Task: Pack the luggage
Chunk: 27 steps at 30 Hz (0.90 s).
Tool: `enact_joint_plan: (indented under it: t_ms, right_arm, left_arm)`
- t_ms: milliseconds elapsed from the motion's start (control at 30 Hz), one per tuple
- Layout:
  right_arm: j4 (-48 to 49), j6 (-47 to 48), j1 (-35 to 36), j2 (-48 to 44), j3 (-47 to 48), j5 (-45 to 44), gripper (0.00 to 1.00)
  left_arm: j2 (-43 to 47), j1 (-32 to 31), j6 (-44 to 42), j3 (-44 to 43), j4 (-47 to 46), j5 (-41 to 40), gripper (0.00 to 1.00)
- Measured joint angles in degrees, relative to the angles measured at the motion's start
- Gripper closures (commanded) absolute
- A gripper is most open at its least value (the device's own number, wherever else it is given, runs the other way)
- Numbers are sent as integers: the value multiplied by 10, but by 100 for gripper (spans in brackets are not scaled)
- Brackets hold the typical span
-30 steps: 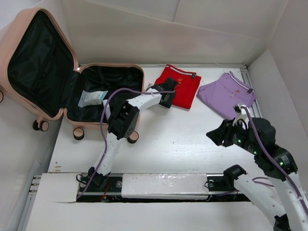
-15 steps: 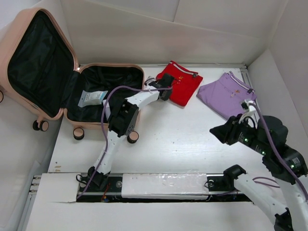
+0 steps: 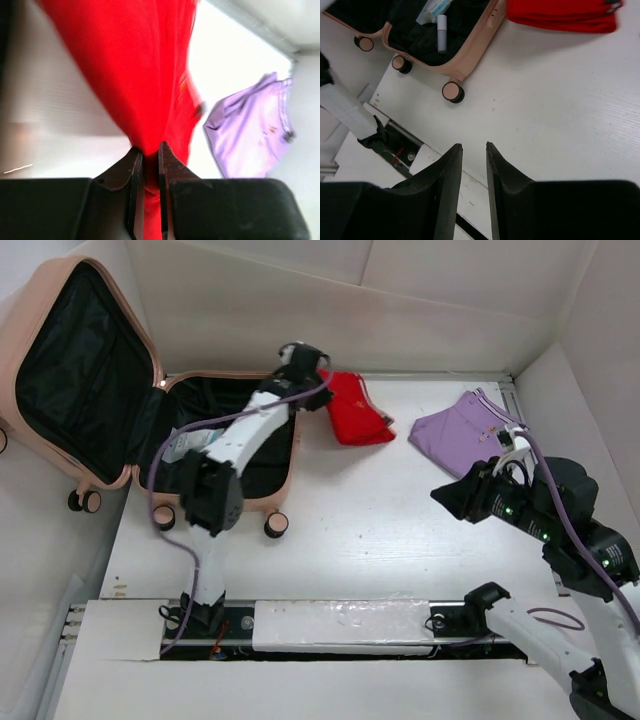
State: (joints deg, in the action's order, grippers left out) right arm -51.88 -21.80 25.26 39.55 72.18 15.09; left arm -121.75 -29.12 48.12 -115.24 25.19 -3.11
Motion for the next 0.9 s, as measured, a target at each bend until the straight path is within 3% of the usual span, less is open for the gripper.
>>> enact_joint_plan:
  t_ms: [133,300,500,733,767,800,900]
  right_arm:
    - [10,0,0,10,-6,4,68]
    - [19,0,0,34,-7,4,68]
    - [34,0,0,66,-5,3,68]
    - [48,-5,0,75,-5,-2,67]
    - [51,-7,0,75,-5,-4,63]
    - [53,-9,0,75,-6,-7,52]
    - [58,-12,0,79,-6,-25,32]
  left_arm:
    - [150,102,-71,87,5,54,100]
    - [263,276,-108,236,-27,127,100]
    - [245,416,-135,322,-41,158,100]
    - [223,463,-160,329,-40,146,98]
    - [223,465,-161,330,-40,146,85]
    - [223,466,-162,330,-40,147,69]
    - [223,474,-164,329,-47,148,54]
